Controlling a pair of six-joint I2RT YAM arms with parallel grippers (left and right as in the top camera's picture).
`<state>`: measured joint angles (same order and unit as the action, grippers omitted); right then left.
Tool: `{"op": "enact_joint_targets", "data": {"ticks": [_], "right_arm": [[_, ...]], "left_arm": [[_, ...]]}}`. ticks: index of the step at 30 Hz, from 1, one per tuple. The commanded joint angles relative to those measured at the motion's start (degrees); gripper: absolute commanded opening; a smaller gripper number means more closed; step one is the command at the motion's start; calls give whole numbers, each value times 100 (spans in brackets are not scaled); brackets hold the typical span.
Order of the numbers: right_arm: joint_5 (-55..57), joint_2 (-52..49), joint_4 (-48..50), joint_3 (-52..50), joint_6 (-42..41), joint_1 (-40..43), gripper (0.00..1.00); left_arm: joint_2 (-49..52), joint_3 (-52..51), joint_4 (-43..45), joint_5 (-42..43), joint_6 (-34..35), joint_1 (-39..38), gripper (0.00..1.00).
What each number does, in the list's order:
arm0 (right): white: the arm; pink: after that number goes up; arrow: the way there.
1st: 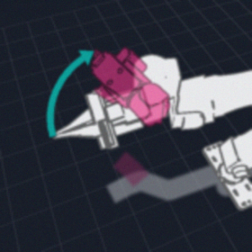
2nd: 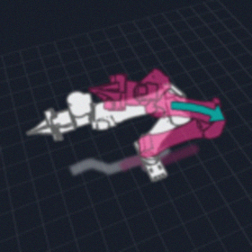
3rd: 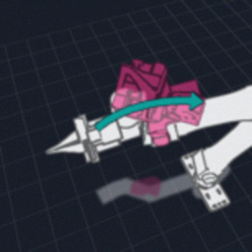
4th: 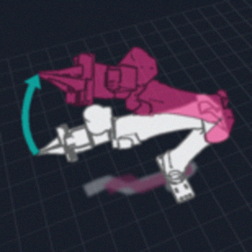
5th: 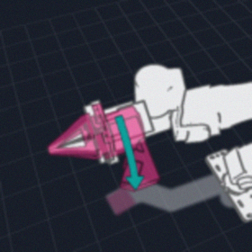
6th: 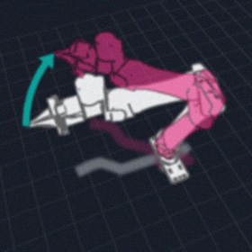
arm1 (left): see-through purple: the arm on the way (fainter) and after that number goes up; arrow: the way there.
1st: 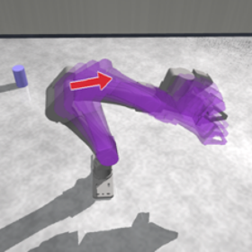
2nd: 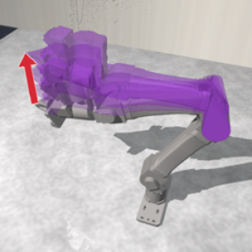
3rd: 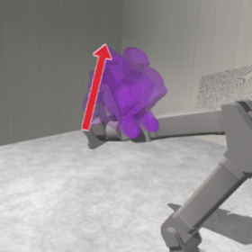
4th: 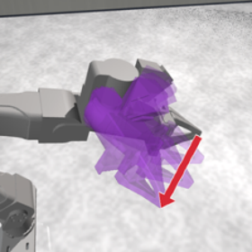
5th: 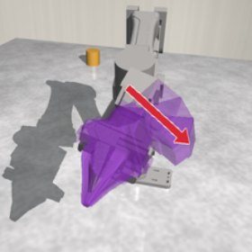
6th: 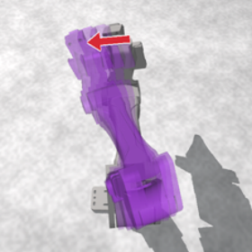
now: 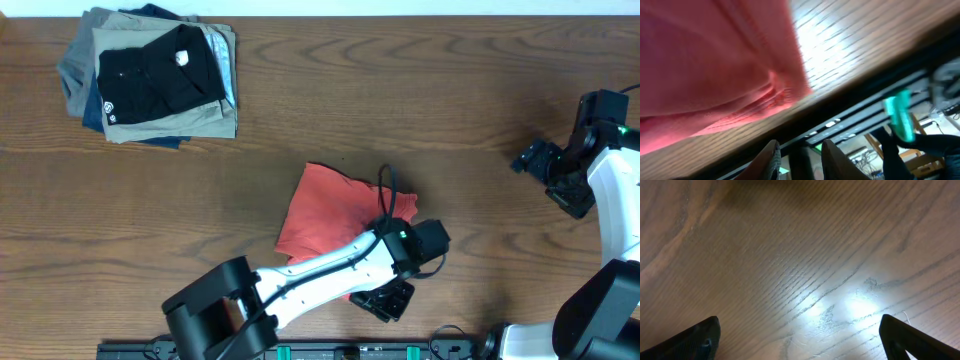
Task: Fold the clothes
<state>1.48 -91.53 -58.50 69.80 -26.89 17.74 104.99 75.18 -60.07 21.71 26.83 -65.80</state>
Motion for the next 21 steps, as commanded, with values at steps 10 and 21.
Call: {"op": "enact_joint_targets", "data": {"ticks": [10, 21], "right_arm": [[20, 33, -2, 70, 37, 20, 99], [20, 33, -2, 70, 37, 20, 99]], "left_arm": [[-372, 343, 573, -1495, -173, 960, 29], [229, 168, 1683, -1167, -170, 1239, 22]]}}
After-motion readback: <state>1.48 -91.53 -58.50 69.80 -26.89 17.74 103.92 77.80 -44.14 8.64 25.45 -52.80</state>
